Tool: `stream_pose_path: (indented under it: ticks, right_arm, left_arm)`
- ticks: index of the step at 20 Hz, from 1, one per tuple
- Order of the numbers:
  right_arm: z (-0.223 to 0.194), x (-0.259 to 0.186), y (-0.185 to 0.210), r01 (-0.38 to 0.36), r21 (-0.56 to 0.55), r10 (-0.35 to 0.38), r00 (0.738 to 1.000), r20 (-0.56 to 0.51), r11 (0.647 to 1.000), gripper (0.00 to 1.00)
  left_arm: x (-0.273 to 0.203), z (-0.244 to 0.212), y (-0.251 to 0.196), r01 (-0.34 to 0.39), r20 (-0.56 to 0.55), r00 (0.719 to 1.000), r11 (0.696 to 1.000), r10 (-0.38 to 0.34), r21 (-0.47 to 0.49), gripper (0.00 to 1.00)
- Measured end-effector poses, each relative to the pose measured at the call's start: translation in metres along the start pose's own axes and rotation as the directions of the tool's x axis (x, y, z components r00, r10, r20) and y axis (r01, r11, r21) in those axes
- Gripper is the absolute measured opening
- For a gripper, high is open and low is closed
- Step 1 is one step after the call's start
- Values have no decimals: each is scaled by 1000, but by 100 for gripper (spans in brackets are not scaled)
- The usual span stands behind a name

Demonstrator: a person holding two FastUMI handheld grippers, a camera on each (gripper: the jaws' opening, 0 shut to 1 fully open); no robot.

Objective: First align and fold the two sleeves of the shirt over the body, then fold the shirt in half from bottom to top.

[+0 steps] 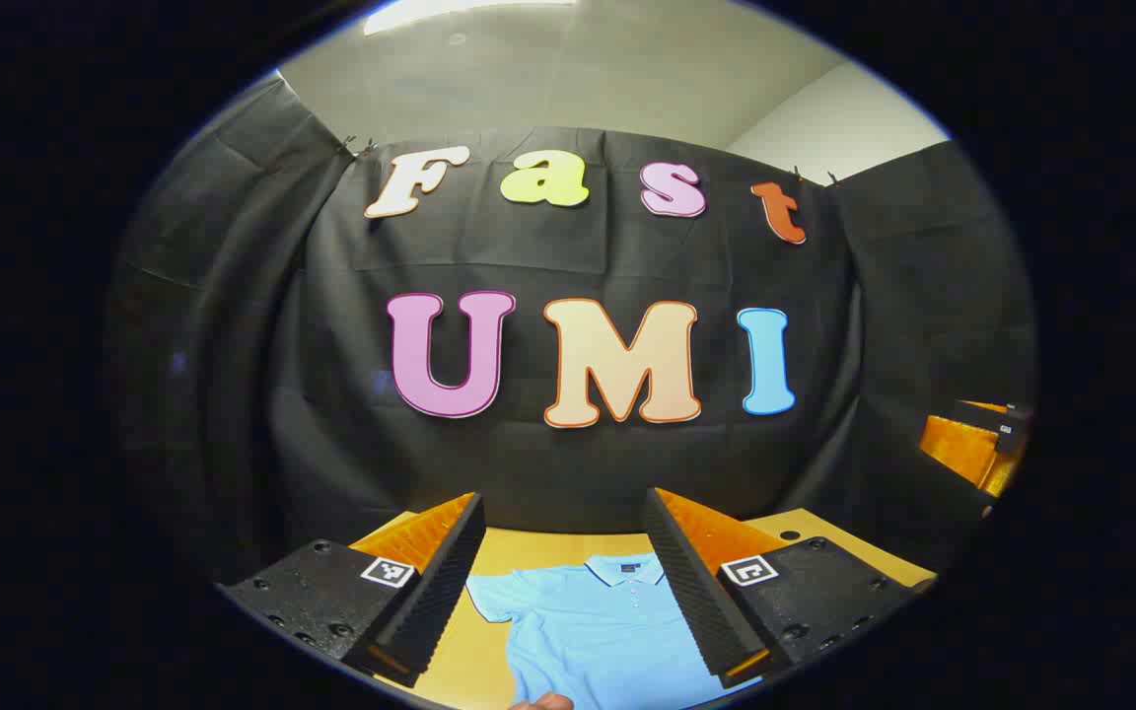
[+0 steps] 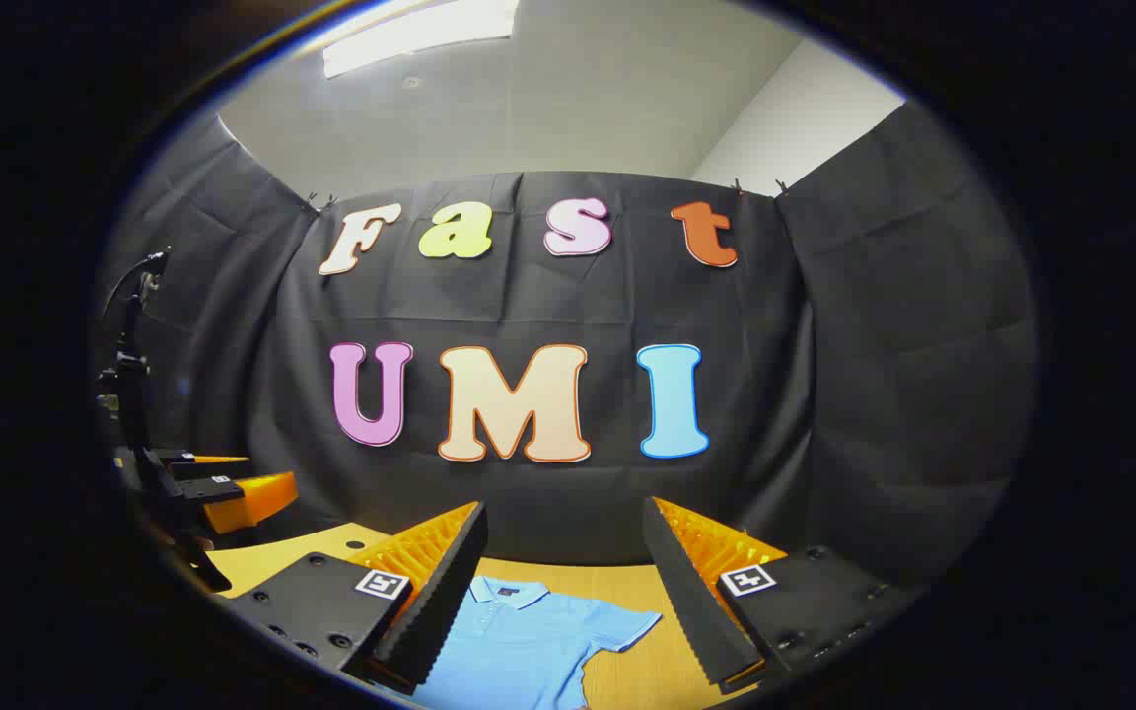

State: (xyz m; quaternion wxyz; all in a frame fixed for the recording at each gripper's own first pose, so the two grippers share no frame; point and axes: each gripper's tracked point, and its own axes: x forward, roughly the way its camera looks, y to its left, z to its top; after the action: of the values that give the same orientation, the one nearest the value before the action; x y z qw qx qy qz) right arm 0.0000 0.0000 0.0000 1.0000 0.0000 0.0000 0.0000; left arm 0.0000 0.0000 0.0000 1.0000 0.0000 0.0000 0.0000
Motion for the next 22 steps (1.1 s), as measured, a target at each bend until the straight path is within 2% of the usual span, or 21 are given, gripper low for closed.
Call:
stream_pose_path:
  ticks: [13, 17, 18, 22]
  right_arm:
    - [-1, 7, -11, -14, -26, 14, 1000, -6, 1000, 98]
    - [-24, 10, -8, -36, -6, 36, 999, -29, 999, 96]
    - [-33, 11, -10, -37, -1, 37, 998, -43, 999, 100]
    - [-64, 35, -13, -19, -25, 17, 997, -75, 1000, 98]
  left_arm:
    - [5, -6, -3, -40, -12, 999, 999, 40, 9, 96]
    - [1, -13, 1, -63, -28, 998, 997, 64, 33, 96]
    - [-1, -14, 2, -73, -28, 997, 997, 74, 33, 96]
    - [-1, -20, 11, -92, -23, 995, 996, 92, 6, 96]
